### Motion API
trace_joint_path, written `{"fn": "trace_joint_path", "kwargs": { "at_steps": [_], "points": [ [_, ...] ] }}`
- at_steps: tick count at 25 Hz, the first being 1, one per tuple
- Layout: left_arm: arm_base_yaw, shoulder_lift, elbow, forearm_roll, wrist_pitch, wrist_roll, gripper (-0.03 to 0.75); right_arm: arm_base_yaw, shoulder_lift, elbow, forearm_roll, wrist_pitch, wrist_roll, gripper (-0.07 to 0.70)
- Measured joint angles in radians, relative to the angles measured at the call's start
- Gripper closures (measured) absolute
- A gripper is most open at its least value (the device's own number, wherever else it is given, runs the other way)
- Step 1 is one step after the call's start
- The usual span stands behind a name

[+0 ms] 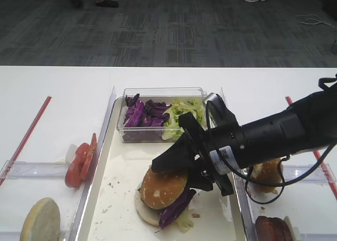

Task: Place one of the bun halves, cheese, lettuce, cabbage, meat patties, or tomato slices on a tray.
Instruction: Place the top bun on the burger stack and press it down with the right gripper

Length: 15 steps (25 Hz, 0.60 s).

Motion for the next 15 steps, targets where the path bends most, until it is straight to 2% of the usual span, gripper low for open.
{"fn": "trace_joint_path", "kwargs": {
  "at_steps": [9,15],
  "points": [
    [0.0,0.0,0.0,0.0,0.0,0.0,0.298,0.0,0.0,-0.06,-0.163,-0.035,0.127,0.31],
    [0.0,0.0,0.0,0.0,0.0,0.0,0.298,0.0,-0.005,-0.062,-0.199,-0.043,0.155,0.31]
  ]
}}
